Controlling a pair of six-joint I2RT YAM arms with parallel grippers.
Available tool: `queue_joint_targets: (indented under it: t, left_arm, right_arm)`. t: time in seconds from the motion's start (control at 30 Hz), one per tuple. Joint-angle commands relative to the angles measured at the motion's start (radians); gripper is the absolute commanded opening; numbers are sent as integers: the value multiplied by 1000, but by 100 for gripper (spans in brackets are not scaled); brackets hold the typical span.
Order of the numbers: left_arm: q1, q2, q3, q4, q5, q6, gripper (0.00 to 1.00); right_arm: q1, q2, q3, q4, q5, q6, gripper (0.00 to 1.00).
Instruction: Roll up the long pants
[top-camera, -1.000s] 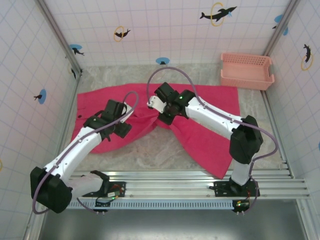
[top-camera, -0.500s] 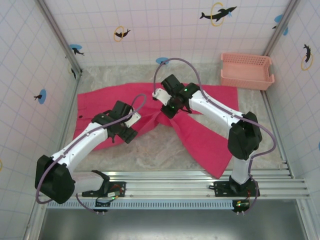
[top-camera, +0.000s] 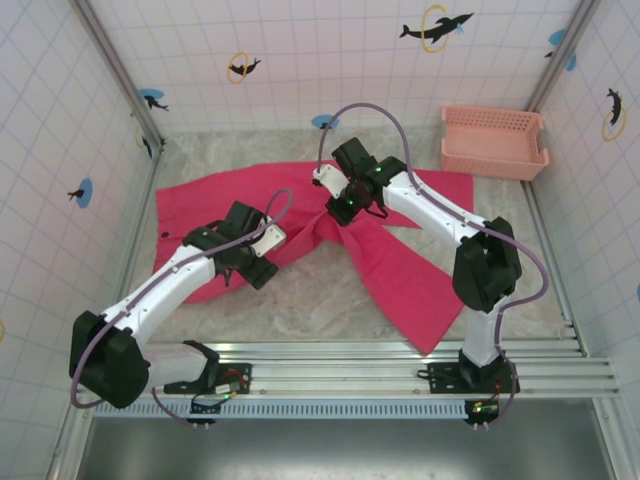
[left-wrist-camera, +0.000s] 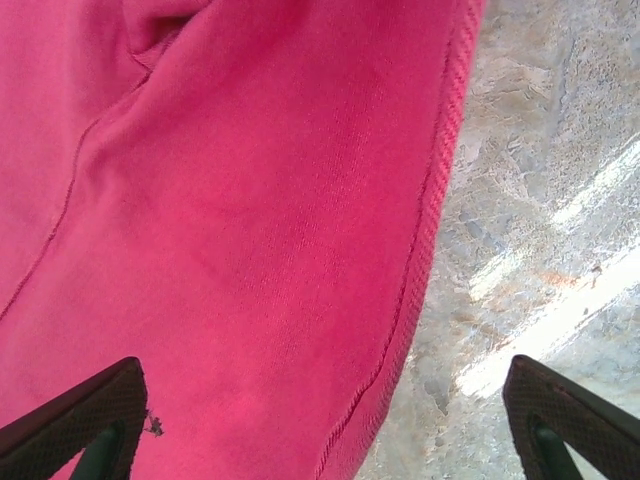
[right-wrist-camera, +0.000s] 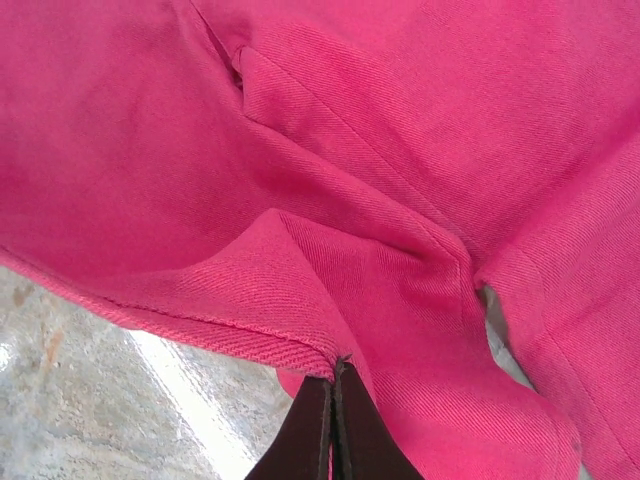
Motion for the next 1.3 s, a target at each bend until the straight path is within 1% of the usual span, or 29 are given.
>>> queue_joint_targets:
  t: [0.0, 0.07, 0.1, 0.13, 0.17, 0.3, 0.33, 0.4, 0.47, 0.57, 0.73, 0.87, 0.9, 1.0, 1.03, 1.13, 1.27]
  left_arm:
    - [-6, 86, 31, 0, 36, 27, 80]
    - [-5, 164, 59, -15, 38, 27, 58]
    - [-5, 198, 75, -30, 35, 29, 44]
    - [-5, 231, 93, -44, 25, 32, 9]
    - [-4, 255, 107, -57, -6, 25, 0]
    - [13, 273, 177, -100, -137, 23, 0]
    - [25, 277, 214, -126, -163, 29, 0]
    - [49, 299, 313, -191, -257, 32, 0]
    - [84, 346, 443, -259, -337, 56, 0]
    - [148, 429, 639, -315, -340, 73, 0]
    - [160, 589, 864, -302, -420, 161, 0]
    - [161, 725, 1008, -267, -422, 245, 0]
    - [161, 760, 1032, -257, -407, 285, 0]
    - [164, 860, 1101, -221, -397, 374, 0]
    - [168, 900, 1140, -218, -427, 367, 0]
    - [185, 1030, 1294, -283, -406, 352, 0]
    - [196, 1153, 1395, -292, -430, 349, 0]
  right_arm:
    - [-11, 4, 44, 45, -17, 18, 1]
    - [-14, -7, 40, 45, -16, 15, 1]
    - [-17, -13, 35, 46, -13, 15, 1]
    - [-22, -19, 31, 45, -13, 15, 1]
    - [-30, -23, 25, 46, -20, 16, 1]
    - [-56, -12, 31, 16, -39, 10, 1]
    - [-62, -5, 43, -5, -36, 4, 1]
    - [-74, 3, 63, -44, -30, -4, 1]
    - [-88, 5, 75, -69, -20, -5, 1]
    - [-116, 22, 101, -102, -7, -1, 1]
    - [-154, 77, 176, -140, 32, -11, 1]
    - [-194, 170, 257, -144, 32, -2, 1]
    - [-204, 207, 288, -147, 27, 0, 1]
    - [-223, 334, 443, -191, 36, -3, 0]
    - [-228, 378, 506, -207, 33, -4, 0]
    - [-247, 527, 703, -241, 21, 9, 0]
    - [-264, 656, 904, -245, 17, 37, 0]
